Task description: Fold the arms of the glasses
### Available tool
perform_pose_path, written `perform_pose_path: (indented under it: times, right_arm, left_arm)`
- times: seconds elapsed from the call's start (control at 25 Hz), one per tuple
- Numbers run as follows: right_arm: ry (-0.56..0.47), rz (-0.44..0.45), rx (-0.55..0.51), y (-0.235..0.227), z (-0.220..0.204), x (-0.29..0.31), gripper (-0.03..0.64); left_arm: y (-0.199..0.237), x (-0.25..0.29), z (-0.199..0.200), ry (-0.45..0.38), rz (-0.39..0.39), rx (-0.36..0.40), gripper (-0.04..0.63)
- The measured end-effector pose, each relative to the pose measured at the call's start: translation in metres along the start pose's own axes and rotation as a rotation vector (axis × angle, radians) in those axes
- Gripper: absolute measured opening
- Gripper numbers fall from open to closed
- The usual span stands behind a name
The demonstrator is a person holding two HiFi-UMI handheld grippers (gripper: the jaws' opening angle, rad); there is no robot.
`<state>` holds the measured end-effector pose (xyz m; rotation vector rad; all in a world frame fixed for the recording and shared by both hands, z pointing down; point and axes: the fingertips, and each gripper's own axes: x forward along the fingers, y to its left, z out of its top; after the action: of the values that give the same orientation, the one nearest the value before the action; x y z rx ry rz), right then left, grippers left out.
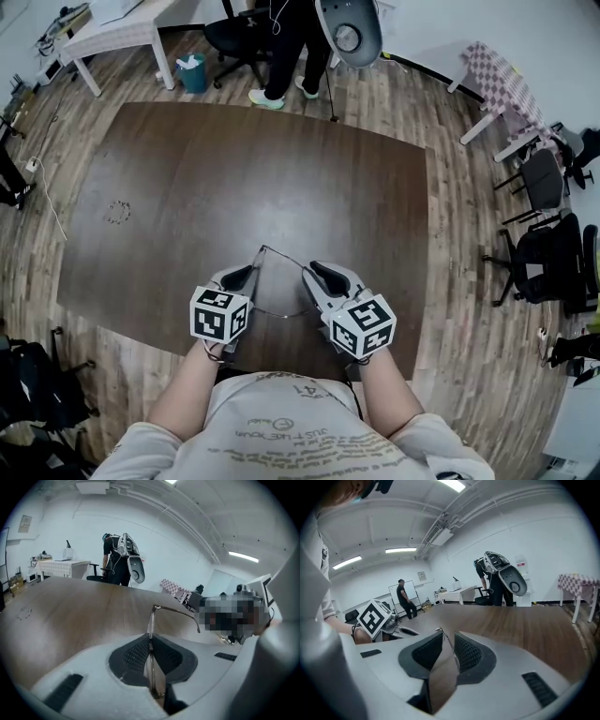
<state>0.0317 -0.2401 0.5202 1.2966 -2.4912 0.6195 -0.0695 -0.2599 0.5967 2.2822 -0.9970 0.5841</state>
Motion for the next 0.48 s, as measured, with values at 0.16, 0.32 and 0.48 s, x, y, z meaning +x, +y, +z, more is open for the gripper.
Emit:
perform_pose_path:
  times: [0.16,0.32,0.48]
  right_arm:
    - [0.076,0.065,-0.038,-0.001,-0.011,-0.006,0.104]
    - [0.13,0.079,-0.07,-0.005,-0.025,-0.013,0.052]
    - [0.138,0.084,-0.066,-0.01,-0.032,-0.021,0.052]
  left_arm:
    - [-0.005,-0.008,0.004,-0.023,0.019,0.07,0.032]
    - [-0.009,-0.016,0.009,-0.054,0.02,0.084,0.032]
    - [-0.018,-0.018,0.009,-0.066,0.024,0.104,0.032]
